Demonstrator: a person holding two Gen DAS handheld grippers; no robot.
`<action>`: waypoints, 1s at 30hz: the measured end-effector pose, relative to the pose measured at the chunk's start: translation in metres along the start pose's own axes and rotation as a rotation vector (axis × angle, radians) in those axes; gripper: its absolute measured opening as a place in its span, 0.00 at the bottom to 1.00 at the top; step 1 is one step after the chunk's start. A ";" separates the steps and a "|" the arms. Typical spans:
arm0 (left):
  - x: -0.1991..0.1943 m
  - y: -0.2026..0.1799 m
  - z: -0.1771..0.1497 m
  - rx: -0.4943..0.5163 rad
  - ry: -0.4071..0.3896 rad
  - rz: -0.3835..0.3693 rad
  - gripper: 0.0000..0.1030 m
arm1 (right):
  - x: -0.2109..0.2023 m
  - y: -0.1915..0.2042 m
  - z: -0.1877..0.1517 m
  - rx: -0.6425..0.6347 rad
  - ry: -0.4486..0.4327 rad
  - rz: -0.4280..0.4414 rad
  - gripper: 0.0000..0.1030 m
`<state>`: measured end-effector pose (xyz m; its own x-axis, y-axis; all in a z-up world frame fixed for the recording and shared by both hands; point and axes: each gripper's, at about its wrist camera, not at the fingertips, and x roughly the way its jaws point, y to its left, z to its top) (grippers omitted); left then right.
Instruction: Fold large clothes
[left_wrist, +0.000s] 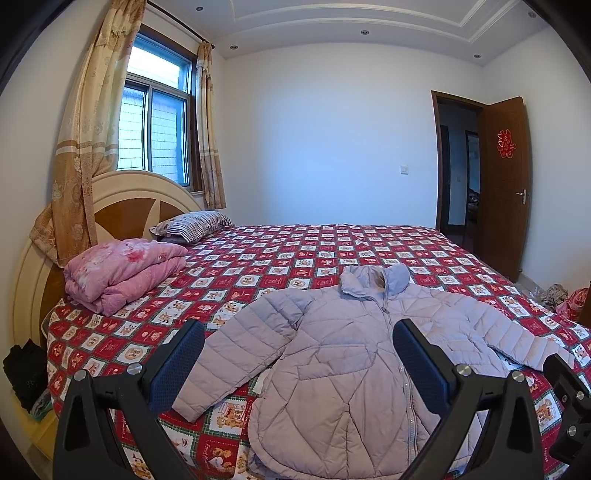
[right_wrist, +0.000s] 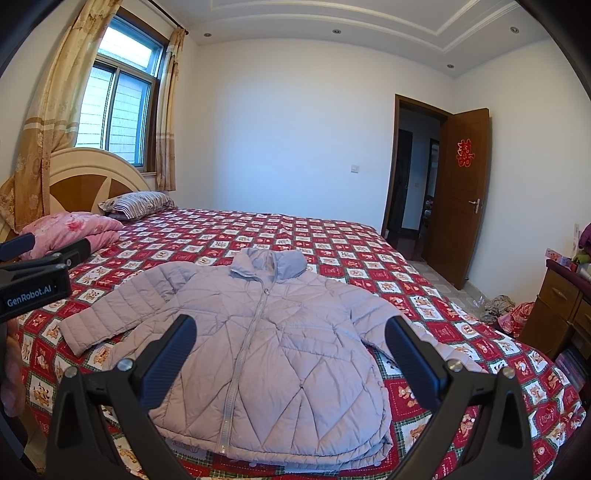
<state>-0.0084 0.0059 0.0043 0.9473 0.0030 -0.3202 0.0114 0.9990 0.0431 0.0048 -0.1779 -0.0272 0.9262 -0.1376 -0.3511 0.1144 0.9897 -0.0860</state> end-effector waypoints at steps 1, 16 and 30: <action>0.000 0.000 0.000 0.000 -0.001 -0.001 0.99 | 0.000 0.000 0.000 0.000 0.000 -0.001 1.00; 0.001 0.001 -0.001 -0.002 0.001 -0.002 0.99 | 0.000 0.001 -0.003 -0.001 0.002 0.000 1.00; 0.001 0.002 -0.002 -0.002 0.003 -0.003 0.99 | 0.000 0.001 -0.002 0.000 0.005 0.001 1.00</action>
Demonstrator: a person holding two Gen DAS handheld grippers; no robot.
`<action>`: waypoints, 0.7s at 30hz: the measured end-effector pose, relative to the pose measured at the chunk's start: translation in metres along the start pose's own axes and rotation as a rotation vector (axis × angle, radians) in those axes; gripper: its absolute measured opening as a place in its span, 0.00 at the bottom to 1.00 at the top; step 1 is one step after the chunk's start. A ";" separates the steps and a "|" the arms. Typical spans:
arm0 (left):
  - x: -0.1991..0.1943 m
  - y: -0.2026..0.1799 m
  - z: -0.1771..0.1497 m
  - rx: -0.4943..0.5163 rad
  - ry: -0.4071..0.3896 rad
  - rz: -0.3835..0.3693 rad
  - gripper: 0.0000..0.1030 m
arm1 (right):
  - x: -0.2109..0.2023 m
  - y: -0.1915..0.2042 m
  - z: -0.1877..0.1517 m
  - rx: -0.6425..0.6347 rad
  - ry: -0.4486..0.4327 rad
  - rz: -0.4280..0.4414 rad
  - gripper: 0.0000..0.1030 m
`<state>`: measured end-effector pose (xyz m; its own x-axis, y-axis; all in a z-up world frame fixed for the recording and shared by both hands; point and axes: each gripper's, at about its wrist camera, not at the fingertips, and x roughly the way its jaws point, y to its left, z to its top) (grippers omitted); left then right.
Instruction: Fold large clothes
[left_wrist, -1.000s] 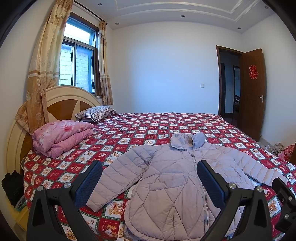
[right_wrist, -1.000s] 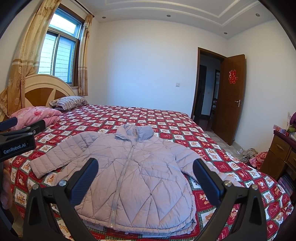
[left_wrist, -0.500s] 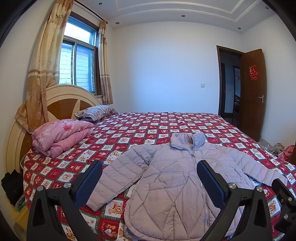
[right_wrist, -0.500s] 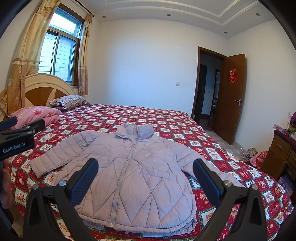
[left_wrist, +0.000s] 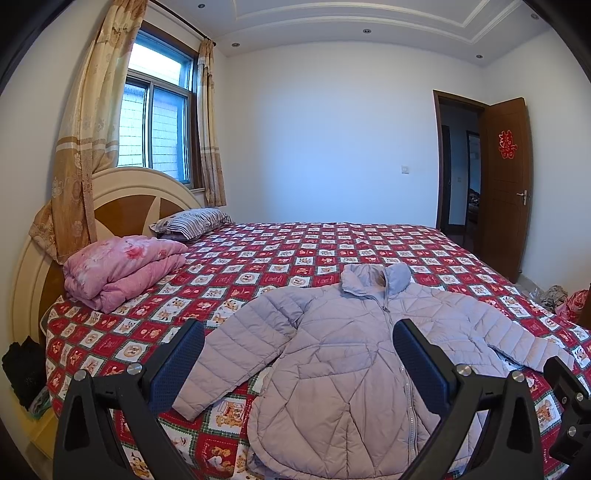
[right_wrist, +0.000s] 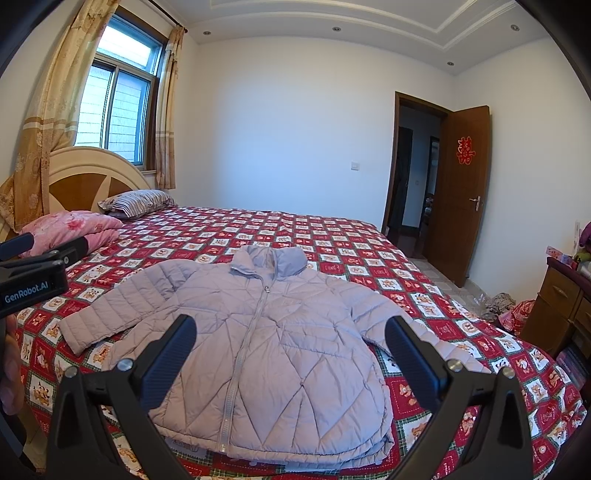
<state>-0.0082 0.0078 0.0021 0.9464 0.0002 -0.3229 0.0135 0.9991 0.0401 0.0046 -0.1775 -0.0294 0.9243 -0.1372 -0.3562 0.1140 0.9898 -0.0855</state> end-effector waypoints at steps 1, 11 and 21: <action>0.000 0.000 0.000 0.000 0.000 0.001 0.99 | 0.000 0.001 -0.001 0.000 0.001 0.000 1.00; 0.005 0.002 -0.006 -0.002 0.009 0.000 0.99 | 0.003 -0.001 -0.003 0.002 0.011 0.004 1.00; 0.015 0.002 -0.014 -0.004 0.023 0.002 0.99 | 0.008 0.001 -0.007 0.005 0.031 0.009 1.00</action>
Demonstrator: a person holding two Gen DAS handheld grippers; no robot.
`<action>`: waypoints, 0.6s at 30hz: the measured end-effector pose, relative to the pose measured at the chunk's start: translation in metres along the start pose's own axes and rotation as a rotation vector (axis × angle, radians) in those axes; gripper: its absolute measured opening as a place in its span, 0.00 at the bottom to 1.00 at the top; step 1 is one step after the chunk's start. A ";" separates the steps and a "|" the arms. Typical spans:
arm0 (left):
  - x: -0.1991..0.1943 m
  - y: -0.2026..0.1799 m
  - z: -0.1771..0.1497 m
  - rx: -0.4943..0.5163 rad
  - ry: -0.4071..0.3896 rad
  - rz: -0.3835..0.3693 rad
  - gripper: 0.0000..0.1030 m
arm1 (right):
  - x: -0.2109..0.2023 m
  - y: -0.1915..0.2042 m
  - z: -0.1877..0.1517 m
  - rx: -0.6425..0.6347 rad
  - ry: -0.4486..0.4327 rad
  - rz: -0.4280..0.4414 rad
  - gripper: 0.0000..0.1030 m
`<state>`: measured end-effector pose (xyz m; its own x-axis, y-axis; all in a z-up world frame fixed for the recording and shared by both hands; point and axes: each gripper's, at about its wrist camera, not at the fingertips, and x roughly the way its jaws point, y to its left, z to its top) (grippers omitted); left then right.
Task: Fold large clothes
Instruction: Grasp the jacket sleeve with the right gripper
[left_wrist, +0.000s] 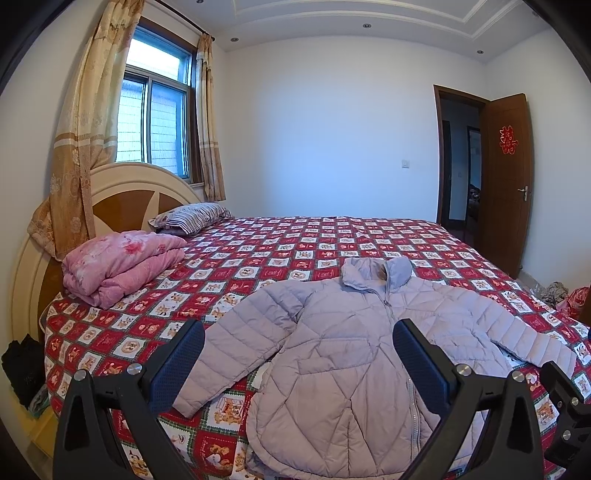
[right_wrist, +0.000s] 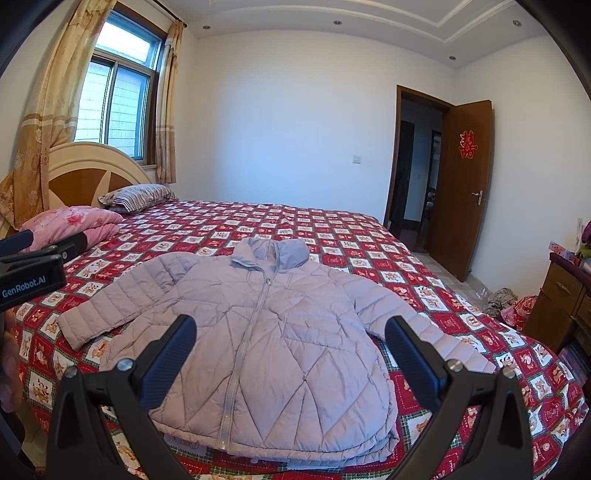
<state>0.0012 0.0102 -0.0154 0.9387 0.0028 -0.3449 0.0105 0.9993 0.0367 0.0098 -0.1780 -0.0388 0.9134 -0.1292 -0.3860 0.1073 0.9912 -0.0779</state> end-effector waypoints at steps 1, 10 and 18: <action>0.002 0.000 -0.001 0.000 0.004 -0.001 0.99 | 0.001 0.000 -0.001 0.000 0.004 0.001 1.00; 0.048 -0.015 -0.013 0.032 0.060 -0.011 0.99 | 0.031 -0.014 -0.012 0.034 0.062 -0.002 1.00; 0.146 -0.060 -0.038 0.134 0.165 -0.016 0.99 | 0.090 -0.104 -0.044 0.187 0.200 -0.158 1.00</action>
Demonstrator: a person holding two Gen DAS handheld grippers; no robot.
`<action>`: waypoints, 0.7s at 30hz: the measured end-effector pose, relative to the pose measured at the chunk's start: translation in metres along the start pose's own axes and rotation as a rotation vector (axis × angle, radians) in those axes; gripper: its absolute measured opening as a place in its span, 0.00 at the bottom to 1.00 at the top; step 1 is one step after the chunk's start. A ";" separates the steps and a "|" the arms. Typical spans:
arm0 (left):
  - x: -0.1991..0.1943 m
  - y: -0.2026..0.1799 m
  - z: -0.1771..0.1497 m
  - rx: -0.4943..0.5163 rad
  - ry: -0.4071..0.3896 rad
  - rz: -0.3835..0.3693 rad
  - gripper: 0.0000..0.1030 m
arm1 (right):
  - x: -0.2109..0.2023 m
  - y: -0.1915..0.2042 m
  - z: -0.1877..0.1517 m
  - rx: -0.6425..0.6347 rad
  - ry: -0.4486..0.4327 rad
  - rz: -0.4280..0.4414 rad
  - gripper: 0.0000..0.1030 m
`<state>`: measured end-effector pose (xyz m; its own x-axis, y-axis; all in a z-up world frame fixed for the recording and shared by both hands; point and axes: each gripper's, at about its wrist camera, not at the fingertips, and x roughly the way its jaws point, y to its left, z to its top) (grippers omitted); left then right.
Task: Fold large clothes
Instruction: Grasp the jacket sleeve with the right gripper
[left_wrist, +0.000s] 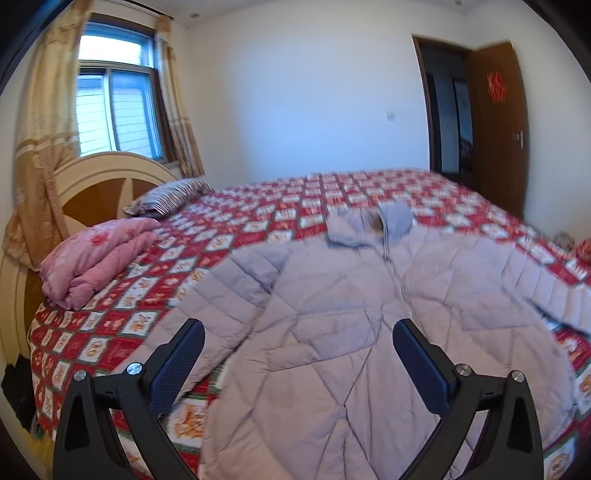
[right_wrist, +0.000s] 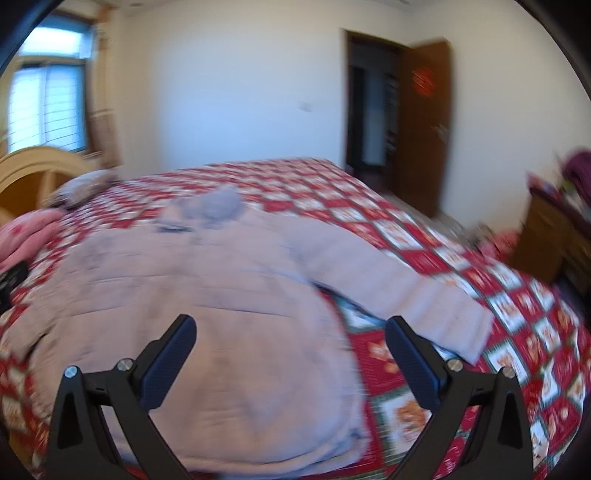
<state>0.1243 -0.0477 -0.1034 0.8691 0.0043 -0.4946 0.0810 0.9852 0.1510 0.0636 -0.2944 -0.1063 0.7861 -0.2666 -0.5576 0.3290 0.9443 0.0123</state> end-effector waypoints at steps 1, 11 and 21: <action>0.014 -0.006 -0.001 0.007 0.016 -0.004 0.99 | 0.010 -0.015 -0.001 0.029 0.021 -0.029 1.00; 0.118 -0.043 -0.007 0.062 0.121 0.026 0.99 | 0.078 -0.166 -0.023 0.340 0.198 -0.273 0.95; 0.175 -0.036 -0.014 0.047 0.197 0.075 0.99 | 0.101 -0.212 -0.035 0.453 0.278 -0.310 0.69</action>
<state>0.2667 -0.0796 -0.2070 0.7615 0.1153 -0.6378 0.0467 0.9717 0.2315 0.0549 -0.5144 -0.1942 0.4724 -0.3983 -0.7863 0.7581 0.6386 0.1321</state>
